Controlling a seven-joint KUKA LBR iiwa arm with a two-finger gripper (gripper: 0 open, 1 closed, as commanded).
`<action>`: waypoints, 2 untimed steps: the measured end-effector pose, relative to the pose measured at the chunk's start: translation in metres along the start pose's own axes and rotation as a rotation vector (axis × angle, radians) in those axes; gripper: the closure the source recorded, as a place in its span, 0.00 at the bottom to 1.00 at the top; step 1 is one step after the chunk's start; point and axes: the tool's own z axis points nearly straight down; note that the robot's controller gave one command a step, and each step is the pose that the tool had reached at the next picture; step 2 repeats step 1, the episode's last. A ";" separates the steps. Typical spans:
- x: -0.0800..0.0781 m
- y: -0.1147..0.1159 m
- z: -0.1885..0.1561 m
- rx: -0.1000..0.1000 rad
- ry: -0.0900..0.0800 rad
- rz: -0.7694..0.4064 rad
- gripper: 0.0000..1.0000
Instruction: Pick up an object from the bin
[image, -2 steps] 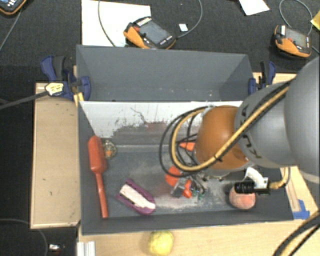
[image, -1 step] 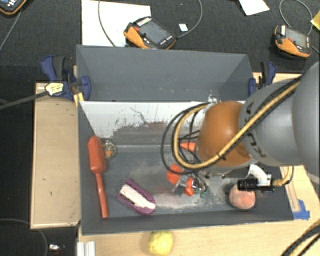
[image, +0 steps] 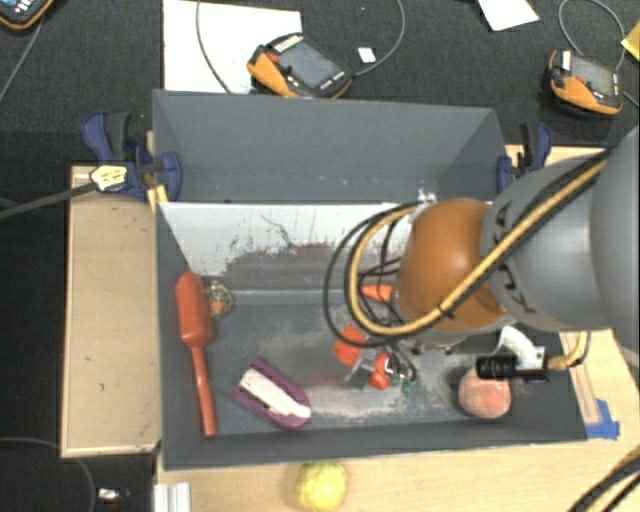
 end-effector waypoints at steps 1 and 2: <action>0.001 -0.001 -0.029 0.003 0.005 -0.004 1.00; 0.001 -0.001 -0.029 0.003 0.005 -0.004 1.00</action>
Offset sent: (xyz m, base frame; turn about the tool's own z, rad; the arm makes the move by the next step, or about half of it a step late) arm -0.0021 -0.0005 0.0416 -0.0021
